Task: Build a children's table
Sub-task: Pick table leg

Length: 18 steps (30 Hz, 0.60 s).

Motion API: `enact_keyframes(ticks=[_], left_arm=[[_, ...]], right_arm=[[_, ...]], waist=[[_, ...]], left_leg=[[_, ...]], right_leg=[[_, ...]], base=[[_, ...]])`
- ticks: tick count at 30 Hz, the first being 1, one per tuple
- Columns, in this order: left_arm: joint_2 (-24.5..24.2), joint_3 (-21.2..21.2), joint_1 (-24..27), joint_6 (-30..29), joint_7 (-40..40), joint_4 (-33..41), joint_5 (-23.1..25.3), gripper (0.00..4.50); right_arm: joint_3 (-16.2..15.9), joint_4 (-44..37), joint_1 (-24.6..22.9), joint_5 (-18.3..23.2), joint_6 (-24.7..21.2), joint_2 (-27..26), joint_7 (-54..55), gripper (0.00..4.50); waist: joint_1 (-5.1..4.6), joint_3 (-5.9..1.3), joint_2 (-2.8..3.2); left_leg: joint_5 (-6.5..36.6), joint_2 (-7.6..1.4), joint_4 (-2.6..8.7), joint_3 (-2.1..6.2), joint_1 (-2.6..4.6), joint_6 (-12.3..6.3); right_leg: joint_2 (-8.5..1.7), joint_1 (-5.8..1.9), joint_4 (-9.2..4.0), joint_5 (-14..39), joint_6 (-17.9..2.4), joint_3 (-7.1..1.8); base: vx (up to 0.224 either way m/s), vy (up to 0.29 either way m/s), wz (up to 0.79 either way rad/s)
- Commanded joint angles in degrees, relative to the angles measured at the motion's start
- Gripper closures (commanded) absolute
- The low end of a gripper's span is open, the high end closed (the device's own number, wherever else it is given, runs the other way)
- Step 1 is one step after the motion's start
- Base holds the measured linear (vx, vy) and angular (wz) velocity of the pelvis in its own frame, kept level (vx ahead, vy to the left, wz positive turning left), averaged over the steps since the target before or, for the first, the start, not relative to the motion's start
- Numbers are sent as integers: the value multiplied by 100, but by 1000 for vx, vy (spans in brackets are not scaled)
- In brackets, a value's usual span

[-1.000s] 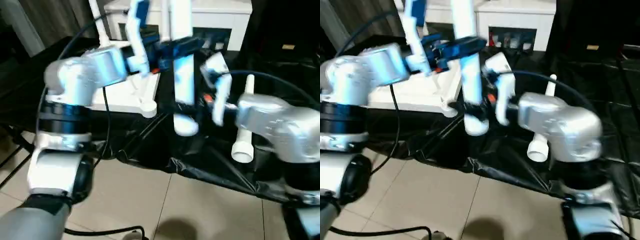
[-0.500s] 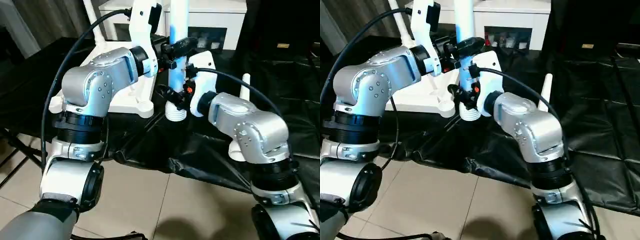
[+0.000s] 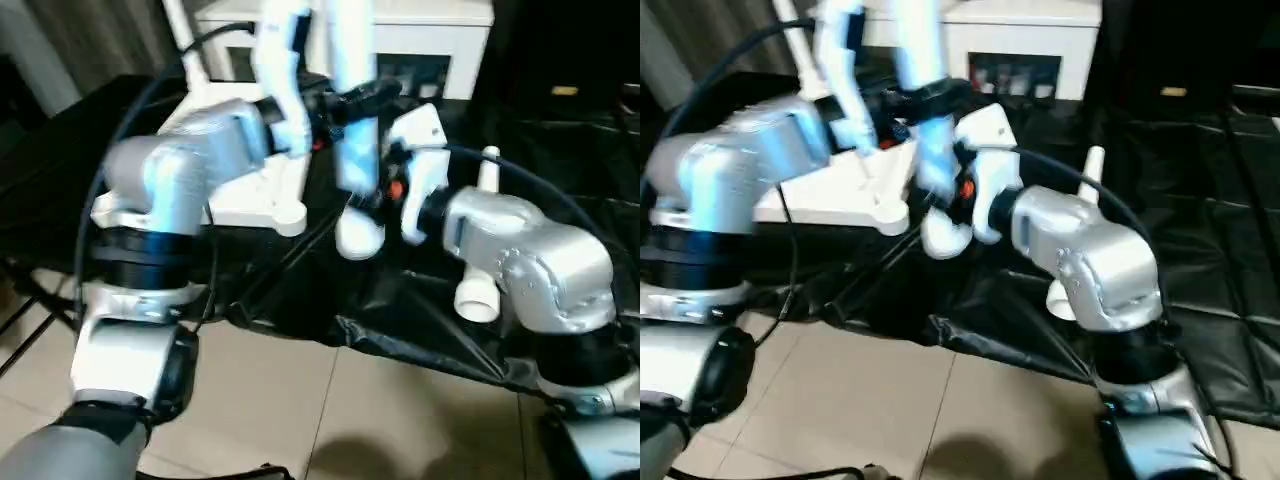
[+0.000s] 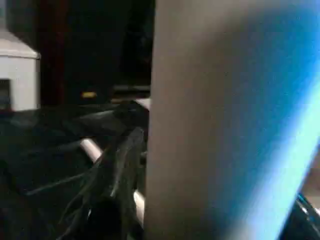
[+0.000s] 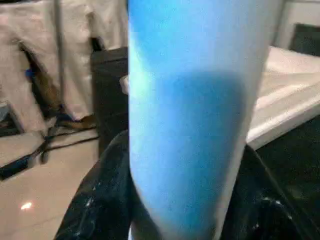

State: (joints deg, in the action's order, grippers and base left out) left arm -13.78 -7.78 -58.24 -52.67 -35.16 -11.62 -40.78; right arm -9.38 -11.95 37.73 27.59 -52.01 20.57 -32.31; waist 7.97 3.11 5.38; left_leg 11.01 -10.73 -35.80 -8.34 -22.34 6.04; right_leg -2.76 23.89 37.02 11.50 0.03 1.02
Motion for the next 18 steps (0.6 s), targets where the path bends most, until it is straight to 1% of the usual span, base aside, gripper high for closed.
enact_keyframes(ticks=[1,3,4,5,6,9,10,11,12,14,15,16,17,18], left_arm=[[-139,-163,-123,-27,-86,-116,-43,147],[-196,-183,-173,-41,-147,-200,-48,146],[-202,-191,-182,-47,-150,-211,-52,146],[-220,-183,-184,-53,-168,-206,-64,172],[-239,-176,-183,-62,-192,-200,-74,179],[-215,-234,-187,-108,-96,-184,-112,183],[-196,-288,-184,-185,-77,-173,-190,209],[-180,-311,-177,-212,-64,-163,-225,209],[-164,-336,-172,-237,-53,-157,-258,221],[-140,-370,-174,-249,-4,-170,-274,227],[-136,-379,-176,-246,17,-184,-265,248],[-137,-379,-176,-245,19,-186,-263,248],[-177,-308,-190,-200,19,-230,-166,256],[-192,-269,-197,-174,8,-239,-125,256]], right_arm=[[-83,-258,-8,152,37,18,-234,264],[-74,-237,-11,128,64,86,-291,264],[-71,-232,-8,123,68,91,-298,264],[-64,-226,-4,98,80,99,-315,264],[-56,-218,0,85,91,107,-335,264],[-40,-204,6,73,111,116,-353,264],[-33,-199,5,66,119,119,-350,264],[-36,-189,7,52,130,122,-347,264],[-39,-175,10,29,143,123,-351,264],[-37,-146,17,-1,166,109,-333,264],[-37,-107,31,-55,204,86,-294,264],[-37,-102,33,-62,208,83,-288,264],[-15,58,105,-315,409,-3,-9,264],[64,207,164,-325,426,-73,79,264]], waist=[[-7,-444,-120],[-4,-440,-107],[-1,-435,-109],[1,-433,-104],[-2,-430,-109],[5,-441,-113],[1,-444,-119],[3,-449,-117],[1,-448,-129],[5,-447,-128],[6,-446,-142],[6,-444,-131],[6,-445,-138],[-2,-441,-145]], left_leg=[[266,-21,328,-15,5,46],[349,-34,333,-16,26,58],[373,-40,340,-15,23,71],[386,-45,345,-12,23,87],[392,-44,347,-13,21,91],[328,-43,342,-11,15,103],[296,-40,339,-11,11,97],[274,-35,333,-10,8,90],[262,-34,333,-14,6,83],[265,-32,330,-15,6,69],[255,-32,332,-17,5,62],[270,-38,334,-15,7,58],[253,-41,336,-14,2,66],[278,-35,337,-18,-1,61]], right_leg=[[-306,-418,-398,249,-975,-184],[-308,-394,-419,468,-938,-188],[-319,-396,-425,544,-938,-192],[-324,-390,-429,609,-934,-191],[-321,-389,-433,633,-929,-191],[-318,-394,-417,533,-939,-191],[-314,-397,-407,436,-957,-188],[-315,-400,-401,373,-975,-186],[-312,-401,-400,347,-981,-186],[-315,-402,-404,366,-986,-186],[-312,-402,-404,361,-982,-186],[-318,-394,-405,392,-983,-185],[-326,-392,-407,422,-965,-187],[-323,-390,-417,464,-956,-184]], base=[[0,0,0],[0,0,0],[0,0,0],[0,0,0],[0,0,0],[0,0,0],[0,0,0],[0,0,0],[0,0,0],[0,0,0],[0,0,0],[0,0,0],[0,0,0],[0,0,0]])
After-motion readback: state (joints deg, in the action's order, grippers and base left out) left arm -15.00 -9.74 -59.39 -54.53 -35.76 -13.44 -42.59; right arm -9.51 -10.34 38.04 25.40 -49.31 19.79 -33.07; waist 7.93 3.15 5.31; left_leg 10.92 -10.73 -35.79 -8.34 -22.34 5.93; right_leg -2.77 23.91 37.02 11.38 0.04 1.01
